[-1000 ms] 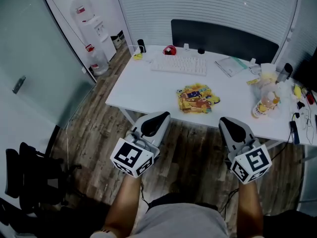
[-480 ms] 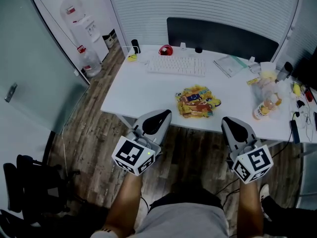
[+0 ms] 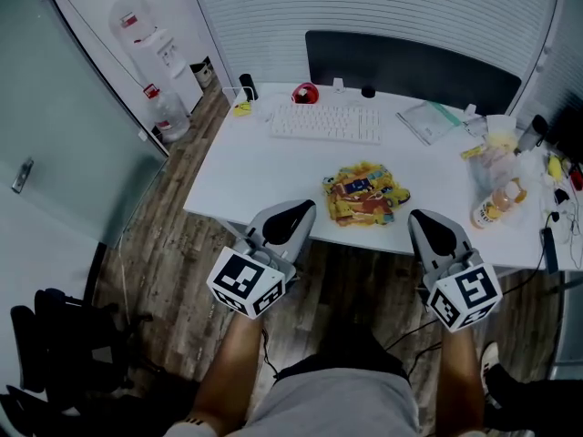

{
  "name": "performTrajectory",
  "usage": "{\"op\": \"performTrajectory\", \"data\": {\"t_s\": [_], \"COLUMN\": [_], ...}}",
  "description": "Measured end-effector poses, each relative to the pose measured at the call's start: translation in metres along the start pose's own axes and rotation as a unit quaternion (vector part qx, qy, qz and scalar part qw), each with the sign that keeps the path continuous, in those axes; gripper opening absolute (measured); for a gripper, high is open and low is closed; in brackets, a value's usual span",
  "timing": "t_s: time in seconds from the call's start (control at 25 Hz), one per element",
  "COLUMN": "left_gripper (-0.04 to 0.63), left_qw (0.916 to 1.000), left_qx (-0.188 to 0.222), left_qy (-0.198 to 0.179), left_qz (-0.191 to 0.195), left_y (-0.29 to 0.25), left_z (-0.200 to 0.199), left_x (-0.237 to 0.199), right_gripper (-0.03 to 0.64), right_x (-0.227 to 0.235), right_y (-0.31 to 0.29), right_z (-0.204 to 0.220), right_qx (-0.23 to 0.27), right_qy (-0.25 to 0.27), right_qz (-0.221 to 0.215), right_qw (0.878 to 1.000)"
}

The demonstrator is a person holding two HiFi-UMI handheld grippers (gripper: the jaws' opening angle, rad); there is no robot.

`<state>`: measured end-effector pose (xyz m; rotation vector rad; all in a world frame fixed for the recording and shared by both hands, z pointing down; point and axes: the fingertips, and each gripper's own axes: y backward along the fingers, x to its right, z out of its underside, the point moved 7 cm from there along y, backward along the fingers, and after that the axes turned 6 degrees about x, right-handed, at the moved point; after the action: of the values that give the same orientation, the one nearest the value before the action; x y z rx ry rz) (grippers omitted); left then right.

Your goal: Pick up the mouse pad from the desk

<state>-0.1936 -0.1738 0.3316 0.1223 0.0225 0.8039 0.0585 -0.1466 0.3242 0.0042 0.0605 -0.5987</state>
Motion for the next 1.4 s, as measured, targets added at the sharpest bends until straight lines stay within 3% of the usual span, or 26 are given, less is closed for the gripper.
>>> {"op": "performTrajectory", "data": {"t_s": [0.4, 0.72, 1.32, 1.4], "left_gripper": [0.015, 0.015, 0.021, 0.077], "left_qw": [0.9995, 0.9962, 0.9786, 0.9765], "left_qx": [-0.026, -0.074, -0.167, -0.178], "left_qy": [-0.003, 0.006, 0.068, 0.074], "left_qz": [-0.019, -0.045, -0.100, -0.095], "left_y": [-0.052, -0.094, -0.123, -0.125], "left_z": [0.017, 0.048, 0.107, 0.112], "left_x": [-0.029, -0.044, -0.057, -0.060], "right_gripper": [0.014, 0.014, 0.015, 0.015], "right_x": [0.051, 0.096, 0.130, 0.130], "right_y": [-0.049, -0.076, -0.107, -0.109], "right_z": [0.013, 0.040, 0.092, 0.097], "right_qx": [-0.014, -0.057, -0.143, -0.153], "right_qy": [0.020, 0.019, 0.007, 0.007], "right_qz": [-0.019, -0.036, -0.092, -0.093], "right_qw": [1.000, 0.998, 0.985, 0.984]}}
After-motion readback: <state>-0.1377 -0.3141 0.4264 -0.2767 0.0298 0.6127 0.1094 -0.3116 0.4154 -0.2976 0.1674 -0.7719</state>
